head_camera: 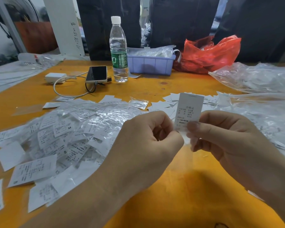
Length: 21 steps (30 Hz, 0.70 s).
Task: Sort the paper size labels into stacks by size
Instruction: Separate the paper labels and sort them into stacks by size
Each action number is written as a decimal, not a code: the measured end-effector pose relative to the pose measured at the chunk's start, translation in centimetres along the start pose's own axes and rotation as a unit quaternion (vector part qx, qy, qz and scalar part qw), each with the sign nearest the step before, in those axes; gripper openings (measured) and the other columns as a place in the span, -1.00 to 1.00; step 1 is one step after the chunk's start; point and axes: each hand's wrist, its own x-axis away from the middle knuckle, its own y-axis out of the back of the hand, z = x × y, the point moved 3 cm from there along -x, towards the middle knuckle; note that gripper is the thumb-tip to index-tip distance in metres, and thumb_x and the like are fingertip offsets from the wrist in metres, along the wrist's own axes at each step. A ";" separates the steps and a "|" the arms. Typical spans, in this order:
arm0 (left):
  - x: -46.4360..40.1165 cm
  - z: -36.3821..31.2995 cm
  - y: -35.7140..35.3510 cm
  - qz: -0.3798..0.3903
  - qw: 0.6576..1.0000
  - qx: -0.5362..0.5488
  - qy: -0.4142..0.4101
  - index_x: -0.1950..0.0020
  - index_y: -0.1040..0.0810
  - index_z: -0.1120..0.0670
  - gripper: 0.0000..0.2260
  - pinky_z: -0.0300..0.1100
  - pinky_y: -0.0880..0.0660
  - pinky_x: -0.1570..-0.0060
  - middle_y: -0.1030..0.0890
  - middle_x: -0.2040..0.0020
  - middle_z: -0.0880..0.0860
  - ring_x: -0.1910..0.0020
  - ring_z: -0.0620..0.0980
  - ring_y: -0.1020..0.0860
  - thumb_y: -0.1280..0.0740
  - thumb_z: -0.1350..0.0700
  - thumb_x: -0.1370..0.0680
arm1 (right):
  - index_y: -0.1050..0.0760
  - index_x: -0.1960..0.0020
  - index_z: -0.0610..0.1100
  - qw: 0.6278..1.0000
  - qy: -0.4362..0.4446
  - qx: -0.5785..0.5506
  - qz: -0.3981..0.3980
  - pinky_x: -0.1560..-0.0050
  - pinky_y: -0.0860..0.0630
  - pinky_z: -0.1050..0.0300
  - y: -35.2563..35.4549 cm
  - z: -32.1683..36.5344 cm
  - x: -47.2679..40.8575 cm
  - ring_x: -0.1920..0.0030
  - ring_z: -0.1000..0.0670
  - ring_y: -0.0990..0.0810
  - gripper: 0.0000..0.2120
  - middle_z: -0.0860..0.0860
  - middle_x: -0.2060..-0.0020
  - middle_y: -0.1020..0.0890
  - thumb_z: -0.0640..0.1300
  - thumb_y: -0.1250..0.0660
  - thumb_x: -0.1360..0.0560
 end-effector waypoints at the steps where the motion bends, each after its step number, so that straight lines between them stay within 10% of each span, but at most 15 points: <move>1: 0.0 0.0 0.0 -0.002 1.000 0.007 0.002 0.29 -0.48 0.10 -0.85 -0.41 -0.25 0.53 -0.37 0.51 -0.11 0.53 -0.17 -0.30 -0.29 0.02 -0.38 | -0.67 0.27 -0.13 1.000 0.002 -0.005 -0.001 0.30 -0.52 0.15 0.0 0.0 0.0 0.34 -0.01 -0.52 -0.88 -0.18 0.29 -0.62 -0.08 -0.42 -0.31; 21: -0.4 0.3 -0.3 0.029 0.994 0.100 0.041 0.14 -0.63 -0.02 -0.87 0.04 -0.46 0.23 -0.62 0.19 0.16 0.23 0.20 -0.49 -0.38 -0.02 -0.55 | -0.66 0.30 -0.09 0.998 0.031 -0.025 -0.044 0.35 -0.52 0.14 0.9 0.7 -0.1 0.37 -0.01 -0.50 -0.90 -0.08 0.35 -0.63 -0.06 -0.45 -0.27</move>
